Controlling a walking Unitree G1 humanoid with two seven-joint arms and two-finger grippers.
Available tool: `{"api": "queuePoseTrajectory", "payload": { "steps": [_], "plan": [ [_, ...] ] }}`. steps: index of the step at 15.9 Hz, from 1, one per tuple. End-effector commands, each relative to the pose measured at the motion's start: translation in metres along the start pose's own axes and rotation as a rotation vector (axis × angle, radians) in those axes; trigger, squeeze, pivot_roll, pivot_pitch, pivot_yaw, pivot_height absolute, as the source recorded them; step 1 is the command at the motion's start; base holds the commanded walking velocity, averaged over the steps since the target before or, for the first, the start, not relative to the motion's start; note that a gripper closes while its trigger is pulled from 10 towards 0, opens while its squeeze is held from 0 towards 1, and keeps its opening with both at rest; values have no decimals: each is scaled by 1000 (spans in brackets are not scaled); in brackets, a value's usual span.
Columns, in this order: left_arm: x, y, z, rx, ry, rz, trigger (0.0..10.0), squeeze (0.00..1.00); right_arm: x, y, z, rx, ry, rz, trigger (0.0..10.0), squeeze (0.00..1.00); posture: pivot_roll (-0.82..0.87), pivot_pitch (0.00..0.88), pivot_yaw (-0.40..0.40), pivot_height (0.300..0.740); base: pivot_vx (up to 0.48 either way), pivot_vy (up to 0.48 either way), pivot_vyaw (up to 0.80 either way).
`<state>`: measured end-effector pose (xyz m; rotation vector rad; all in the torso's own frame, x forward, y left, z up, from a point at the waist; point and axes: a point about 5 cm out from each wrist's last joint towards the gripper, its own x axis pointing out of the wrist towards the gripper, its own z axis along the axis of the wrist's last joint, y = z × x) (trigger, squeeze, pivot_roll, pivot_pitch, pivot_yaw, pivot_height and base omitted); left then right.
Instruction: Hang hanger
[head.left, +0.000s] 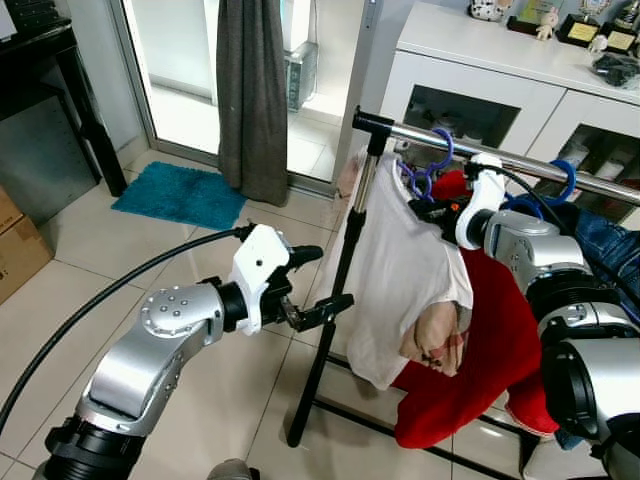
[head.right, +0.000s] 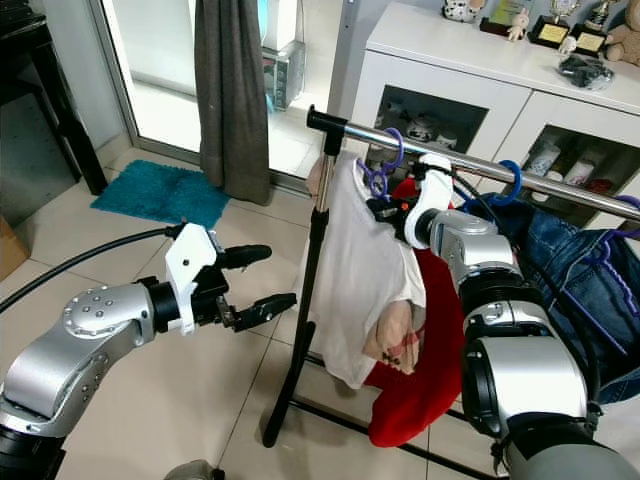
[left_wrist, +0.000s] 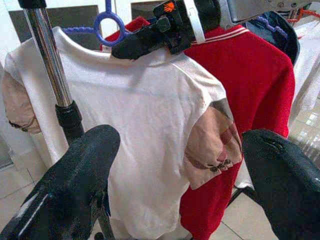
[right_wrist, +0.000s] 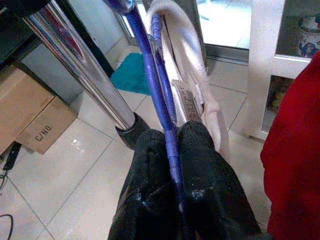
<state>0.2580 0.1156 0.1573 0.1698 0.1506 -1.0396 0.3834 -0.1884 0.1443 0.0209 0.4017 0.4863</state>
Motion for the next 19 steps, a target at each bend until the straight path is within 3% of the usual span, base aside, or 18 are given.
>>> {"api": "queuePoseTrajectory", "payload": {
  "steps": [1, 2, 3, 4, 10, 13, 14, 15, 17, 19],
  "plan": [
    [2, 1, 5, 25, -6, -4, 10000, 0, -3, -3, 14, -22, -51, 6, 5059, 0, 37, 0, -103, 740, 0, 0, 0],
    [2, 1, 5, 24, -6, -4, 10000, 0, -4, -3, 15, -35, -56, 10, 10000, 0, 36, 0, -103, 740, 0, 0, 0],
    [2, 1, 5, 23, -7, -4, 10000, 0, -5, -3, 15, -30, -61, 25, 10000, 59, 37, 0, -105, 740, 0, 0, 0],
    [2, 0, 5, 22, -6, -3, 10000, 0, -6, -3, 14, -20, -62, 38, 10000, 1000, 37, 0, -106, 740, 0, 0, 0],
    [1, -2, 2, 14, 0, -7, 10000, 0, -22, -14, 26, -72, -93, 34, 10000, 1000, 29, 0, -106, 740, 0, 0, 0],
    [2, -2, 2, 13, 0, -11, 10000, 0, -21, -15, 27, -102, -65, 12, 10000, 1000, 29, 0, -106, 740, 0, 0, 0],
    [3, -2, 2, 15, 1, -12, 10000, 0, -19, -14, 26, -105, -44, 4, 10000, 753, 29, 0, -106, 740, 0, 0, 0],
    [3, -1, 2, 17, 1, -12, 10000, 0, -16, -12, 24, -106, -22, 7, 10000, 0, 29, 0, -106, 740, 0, 0, 0],
    [3, -1, 2, 18, 1, -12, 10000, 0, -12, -8, 20, -87, 0, 9, 10000, 0, 28, 0, -106, 740, 0, 0, 0],
    [3, -1, 2, 19, -1, -9, 10000, 0, -7, -4, 17, -60, -4, -1, 1059, 0, 30, 0, -109, 740, 0, 0, 0]
  ]
}}
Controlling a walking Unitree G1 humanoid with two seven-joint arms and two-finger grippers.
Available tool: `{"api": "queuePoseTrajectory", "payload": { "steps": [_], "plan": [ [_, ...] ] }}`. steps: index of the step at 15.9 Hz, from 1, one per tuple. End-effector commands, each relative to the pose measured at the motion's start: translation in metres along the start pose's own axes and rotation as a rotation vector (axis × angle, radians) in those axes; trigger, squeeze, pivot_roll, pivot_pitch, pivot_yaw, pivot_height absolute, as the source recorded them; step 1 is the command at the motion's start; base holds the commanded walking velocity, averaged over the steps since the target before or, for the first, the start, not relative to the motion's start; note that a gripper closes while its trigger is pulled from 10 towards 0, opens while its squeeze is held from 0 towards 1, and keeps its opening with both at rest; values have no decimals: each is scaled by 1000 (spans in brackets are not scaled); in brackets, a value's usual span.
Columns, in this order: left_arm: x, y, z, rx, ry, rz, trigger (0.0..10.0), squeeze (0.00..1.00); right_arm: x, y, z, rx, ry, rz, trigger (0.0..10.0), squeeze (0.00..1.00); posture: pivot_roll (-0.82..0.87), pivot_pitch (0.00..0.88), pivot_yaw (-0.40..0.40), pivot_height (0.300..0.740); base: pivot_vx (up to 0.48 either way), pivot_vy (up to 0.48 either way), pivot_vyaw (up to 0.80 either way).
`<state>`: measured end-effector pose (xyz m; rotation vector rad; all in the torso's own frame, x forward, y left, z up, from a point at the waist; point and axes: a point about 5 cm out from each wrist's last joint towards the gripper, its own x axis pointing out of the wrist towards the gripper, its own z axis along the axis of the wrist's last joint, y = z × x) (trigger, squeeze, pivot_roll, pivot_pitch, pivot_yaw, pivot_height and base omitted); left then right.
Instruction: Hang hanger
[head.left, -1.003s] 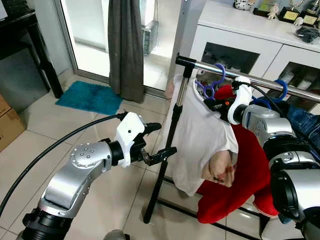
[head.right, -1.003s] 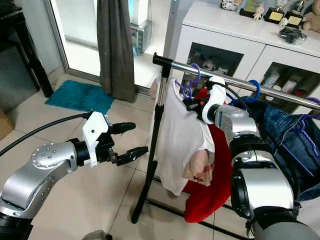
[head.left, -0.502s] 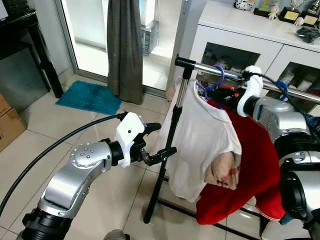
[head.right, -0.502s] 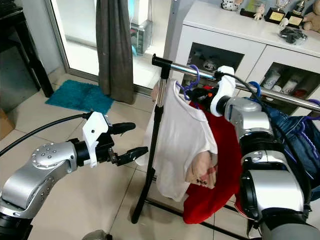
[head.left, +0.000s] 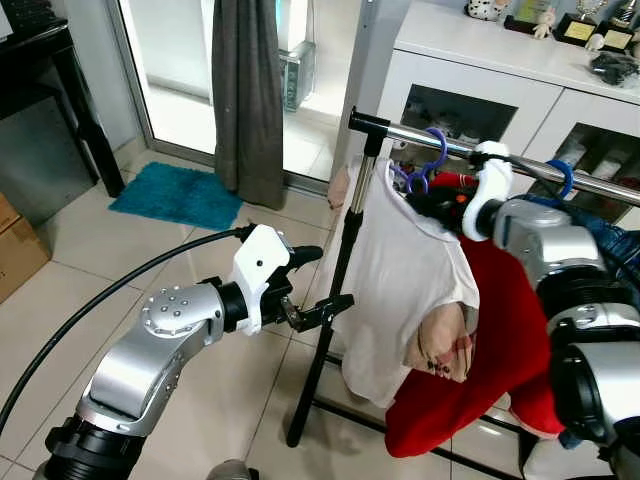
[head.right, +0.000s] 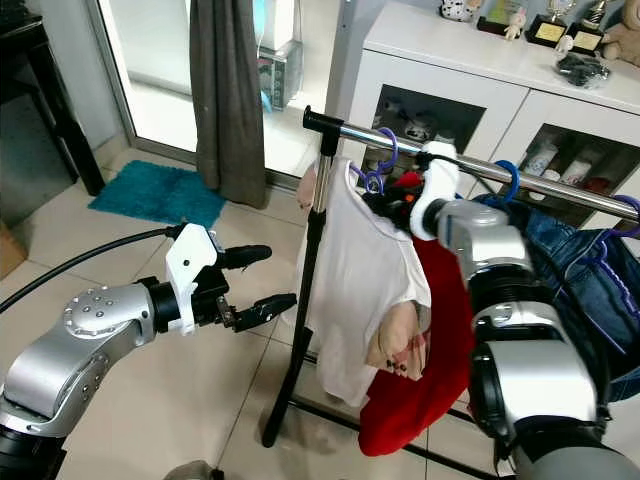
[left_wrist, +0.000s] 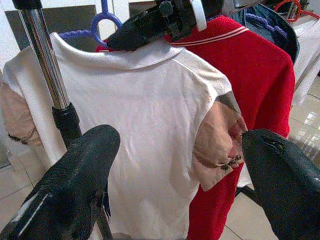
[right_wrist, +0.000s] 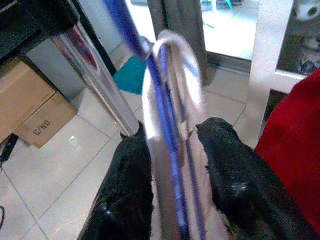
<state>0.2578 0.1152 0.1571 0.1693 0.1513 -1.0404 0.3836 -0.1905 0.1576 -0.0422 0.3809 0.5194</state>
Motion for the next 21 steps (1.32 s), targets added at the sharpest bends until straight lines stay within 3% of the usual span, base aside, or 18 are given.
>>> {"api": "queuePoseTrajectory", "payload": {
  "steps": [1, 9, 10, 11, 13, 14, 15, 17, 19, 21],
  "plan": [
    [3, -1, 3, 19, -3, -7, 10000, 0, -1, -3, 5, 16, -5, -20, 0, 0, 31, 0, -110, 740, 0, 0, 0],
    [3, 0, 4, 24, -12, 4, 10000, 0, -1, -4, 10, 54, -57, -51, 0, 0, 34, 0, -117, 740, 0, 0, 0],
    [3, 0, 4, 26, -13, 7, 10000, 0, -2, -5, 11, 62, -82, -65, 2980, 0, 34, 0, -117, 740, 0, 0, 0],
    [3, 0, 4, 25, -13, 8, 10000, 0, -2, -4, 11, 67, -90, -67, 3529, 0, 35, 0, -119, 740, 0, 0, 0],
    [3, 0, 4, 26, -14, 9, 10000, 0, -1, 1, 9, 91, -118, -51, 3137, 0, 35, 0, -119, 740, 0, 0, 0],
    [3, 0, 4, 26, -14, 8, 10000, 0, 0, 5, 6, 98, -127, -43, 2353, 0, 33, 0, -115, 740, 0, 0, 0],
    [3, 0, 4, 27, -14, 7, 10000, 0, 1, 9, 3, 108, -140, -39, 863, 0, 33, 0, -115, 740, 0, 0, 0],
    [3, 0, 4, 29, -12, 3, 10000, 0, 1, 12, 2, 117, -157, -35, 353, 0, 34, 0, -111, 740, 0, 0, 0],
    [3, 0, 3, 29, -12, -1, 10000, 0, 0, 13, 1, 73, -140, -37, 10000, 0, 30, 0, -107, 740, 0, 0, 0],
    [4, -1, 3, 30, -12, -3, 10000, 0, -3, 7, -4, 25, -89, -79, 10000, 0, 29, 0, -107, 740, 0, 0, 0]
  ]
}}
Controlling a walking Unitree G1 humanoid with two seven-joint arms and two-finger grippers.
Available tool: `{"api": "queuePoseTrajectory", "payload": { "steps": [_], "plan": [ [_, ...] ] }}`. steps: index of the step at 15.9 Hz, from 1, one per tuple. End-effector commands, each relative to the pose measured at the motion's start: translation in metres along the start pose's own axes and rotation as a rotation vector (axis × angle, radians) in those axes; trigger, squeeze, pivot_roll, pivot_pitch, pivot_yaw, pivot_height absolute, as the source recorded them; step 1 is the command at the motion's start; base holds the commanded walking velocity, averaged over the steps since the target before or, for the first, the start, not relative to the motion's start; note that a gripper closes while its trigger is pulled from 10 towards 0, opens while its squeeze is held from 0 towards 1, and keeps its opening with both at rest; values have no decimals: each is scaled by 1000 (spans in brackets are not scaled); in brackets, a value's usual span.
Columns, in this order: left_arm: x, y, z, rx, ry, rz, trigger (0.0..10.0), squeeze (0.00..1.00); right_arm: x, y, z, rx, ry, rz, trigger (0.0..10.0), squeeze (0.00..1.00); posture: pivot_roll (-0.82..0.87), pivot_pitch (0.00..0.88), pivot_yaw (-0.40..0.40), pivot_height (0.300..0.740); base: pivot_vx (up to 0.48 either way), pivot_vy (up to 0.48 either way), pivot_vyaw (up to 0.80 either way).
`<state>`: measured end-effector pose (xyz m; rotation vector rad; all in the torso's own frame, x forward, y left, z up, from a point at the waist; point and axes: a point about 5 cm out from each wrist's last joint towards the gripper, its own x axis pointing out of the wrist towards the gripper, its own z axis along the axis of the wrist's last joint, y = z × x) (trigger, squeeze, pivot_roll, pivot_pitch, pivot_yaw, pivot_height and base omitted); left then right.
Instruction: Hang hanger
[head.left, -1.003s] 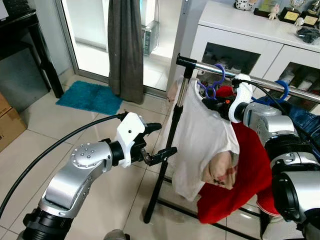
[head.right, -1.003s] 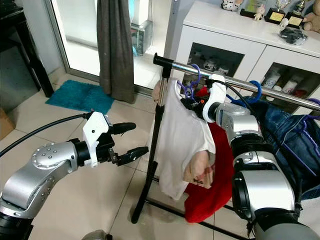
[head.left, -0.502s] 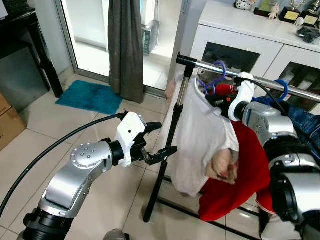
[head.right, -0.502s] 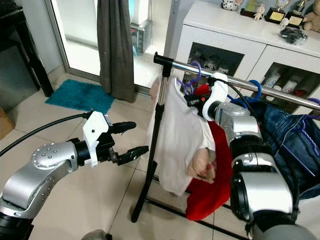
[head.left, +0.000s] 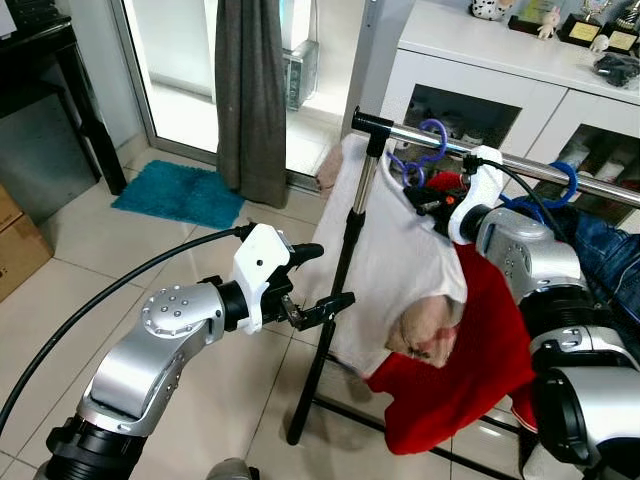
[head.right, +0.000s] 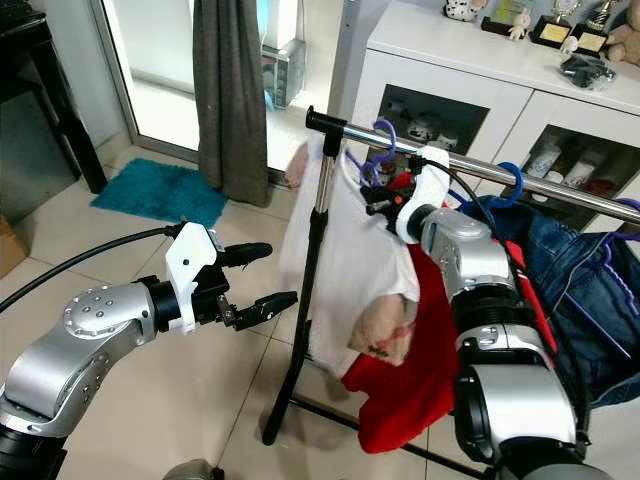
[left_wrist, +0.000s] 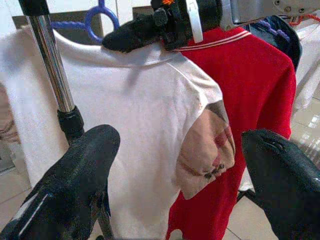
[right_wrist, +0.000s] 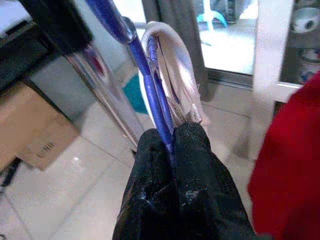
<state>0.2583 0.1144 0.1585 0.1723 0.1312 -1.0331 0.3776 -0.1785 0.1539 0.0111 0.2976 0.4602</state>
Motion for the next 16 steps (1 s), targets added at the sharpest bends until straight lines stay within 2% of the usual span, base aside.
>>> {"api": "queuePoseTrajectory", "payload": {
  "steps": [1, 4, 5, 6, 7, 10, 11, 12, 13, 16],
  "plan": [
    [4, -1, 2, 19, 2, -14, 10000, 0, -7, -9, 2, -17, 2, -42, 10000, 0, 29, 0, -108, 740, 0, 0, 0],
    [4, -1, 2, 19, 0, -14, 10000, 0, -7, -9, 4, -26, 1, -55, 10000, 0, 29, 0, -111, 740, 0, 0, 0],
    [4, -1, 2, 18, 0, -13, 10000, 0, -7, -9, 5, -17, -1, -48, 10000, 71, 29, 0, -113, 740, 0, 0, 0],
    [4, -1, 1, 18, 1, -11, 10000, 0, -6, -8, 5, -8, -2, -42, 10000, 812, 30, 0, -114, 740, 0, 0, 0],
    [4, -1, 1, 17, 1, -9, 10000, 0, -6, -7, 6, -8, -1, -45, 10000, 1000, 30, 0, -116, 740, 0, 0, 0],
    [4, -1, 2, 17, 0, -4, 10000, 0, -8, -10, 11, -34, -19, -77, 10000, 996, 32, 0, -119, 740, 0, 0, 0],
    [4, -1, 2, 18, 0, -3, 10000, 0, -9, -10, 12, -33, -26, -78, 10000, 804, 33, 0, -121, 740, 0, 0, 0],
    [4, -1, 2, 19, 0, -1, 10000, 0, -10, -9, 12, -31, -28, -77, 10000, 494, 33, 0, -121, 740, 0, 0, 0],
    [4, -1, 2, 18, -1, 1, 10000, 0, -11, -8, 11, -18, -35, -80, 10000, 0, 35, 0, -123, 740, 0, 0, 0],
    [3, 0, 1, 18, 1, 3, 10000, 0, -9, -4, 6, 5, -55, -123, 10000, 0, 32, 0, -119, 740, 0, 0, 0]
  ]
}}
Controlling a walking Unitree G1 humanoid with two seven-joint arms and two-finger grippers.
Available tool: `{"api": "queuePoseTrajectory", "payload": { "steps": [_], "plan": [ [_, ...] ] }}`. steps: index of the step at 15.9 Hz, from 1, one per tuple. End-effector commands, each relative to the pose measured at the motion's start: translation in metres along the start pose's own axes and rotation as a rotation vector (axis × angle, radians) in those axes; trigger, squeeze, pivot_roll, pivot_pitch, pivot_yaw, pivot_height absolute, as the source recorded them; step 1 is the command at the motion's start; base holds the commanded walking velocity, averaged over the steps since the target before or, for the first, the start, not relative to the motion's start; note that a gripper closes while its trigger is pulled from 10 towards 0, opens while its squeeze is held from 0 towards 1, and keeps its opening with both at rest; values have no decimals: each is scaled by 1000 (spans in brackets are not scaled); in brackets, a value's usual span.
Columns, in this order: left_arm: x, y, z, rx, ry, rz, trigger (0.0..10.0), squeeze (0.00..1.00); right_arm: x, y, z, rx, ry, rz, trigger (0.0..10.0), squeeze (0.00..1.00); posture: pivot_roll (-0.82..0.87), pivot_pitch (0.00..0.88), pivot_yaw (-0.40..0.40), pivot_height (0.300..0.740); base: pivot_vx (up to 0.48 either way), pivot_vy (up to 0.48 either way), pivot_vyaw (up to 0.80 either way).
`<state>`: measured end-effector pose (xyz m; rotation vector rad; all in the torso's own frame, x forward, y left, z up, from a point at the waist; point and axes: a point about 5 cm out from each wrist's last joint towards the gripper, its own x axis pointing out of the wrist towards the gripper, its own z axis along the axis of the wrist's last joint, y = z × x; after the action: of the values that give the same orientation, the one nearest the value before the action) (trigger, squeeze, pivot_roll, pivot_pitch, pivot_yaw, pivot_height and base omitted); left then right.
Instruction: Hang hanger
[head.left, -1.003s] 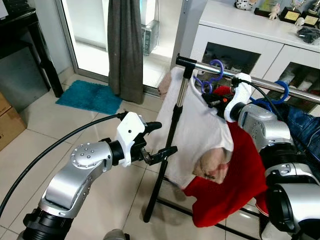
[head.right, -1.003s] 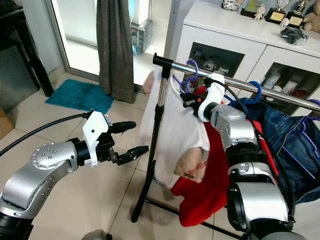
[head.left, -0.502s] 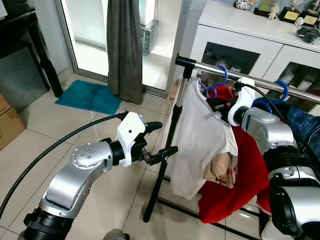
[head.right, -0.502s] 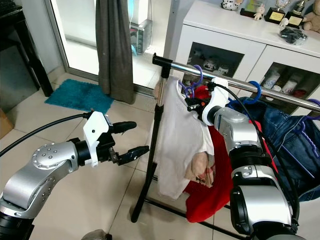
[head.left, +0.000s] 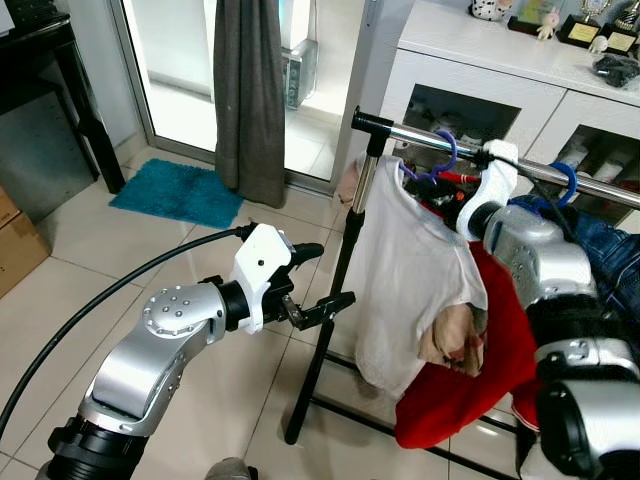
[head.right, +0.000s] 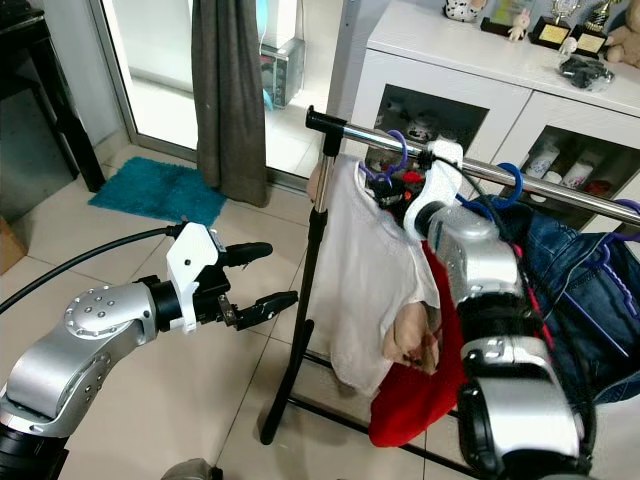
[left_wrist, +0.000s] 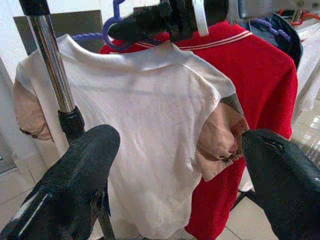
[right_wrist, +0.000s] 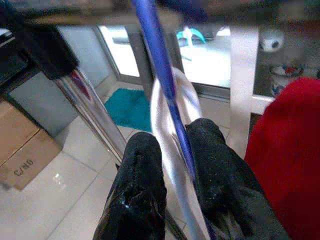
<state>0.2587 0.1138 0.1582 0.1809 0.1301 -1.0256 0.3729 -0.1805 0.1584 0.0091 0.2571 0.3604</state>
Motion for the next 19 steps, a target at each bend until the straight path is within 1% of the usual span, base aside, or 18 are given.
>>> {"api": "queuePoseTrajectory", "payload": {
  "steps": [1, 3, 4, 5, 6, 7, 8, 11, 15, 17, 19],
  "plan": [
    [3, 0, 2, 12, -3, -5, 10000, 0, -1, -1, 2, 6, -20, -24, 10000, 0, 32, 0, -119, 740, 0, 0, 0],
    [3, 1, 2, 14, -4, -5, 10000, 0, 2, 9, -4, 13, -11, -21, 10000, 0, 32, 0, -117, 740, 0, 0, 0],
    [3, 1, 2, 14, -4, -4, 10000, 0, 3, 9, -6, 20, -7, -33, 8706, 0, 32, 0, -117, 740, 0, 0, 0],
    [3, 2, 2, 13, -4, -4, 10000, 0, 4, 8, -6, 33, -4, -53, 5882, 0, 33, 0, -117, 740, 0, 0, 0],
    [3, 2, 2, 13, -4, -4, 10000, 0, 4, 7, -7, 39, -4, -61, 5882, 0, 33, 0, -117, 740, 0, 0, 0],
    [3, 2, 2, 13, -5, -3, 10000, 0, 4, 6, -5, 48, -7, -71, 3765, 0, 33, 0, -117, 740, 0, 0, 0],
    [3, 2, 2, 14, -5, -3, 10000, 0, 4, 5, -5, 49, -8, -74, 3765, 0, 33, 0, -117, 740, 0, 0, 0],
    [4, 3, 3, 15, -9, -1, 10000, 0, 6, 2, -4, 63, 1, -109, 0, 0, 31, 0, -116, 740, 0, 0, 0],
    [4, 3, 3, 16, -13, 3, 10000, 0, 8, 2, -3, 65, 6, -117, 0, 0, 32, 0, -121, 740, 0, 0, 0],
    [4, 4, 3, 16, -13, 8, 10000, 0, 10, 3, -4, 89, 2, -101, 0, 0, 34, 0, -122, 740, 0, 0, 0],
    [3, 4, 3, 17, -13, 9, 10000, 0, 10, 4, -2, 90, -10, -88, 0, 0, 32, 0, -116, 740, 0, 0, 0]
  ]
}}
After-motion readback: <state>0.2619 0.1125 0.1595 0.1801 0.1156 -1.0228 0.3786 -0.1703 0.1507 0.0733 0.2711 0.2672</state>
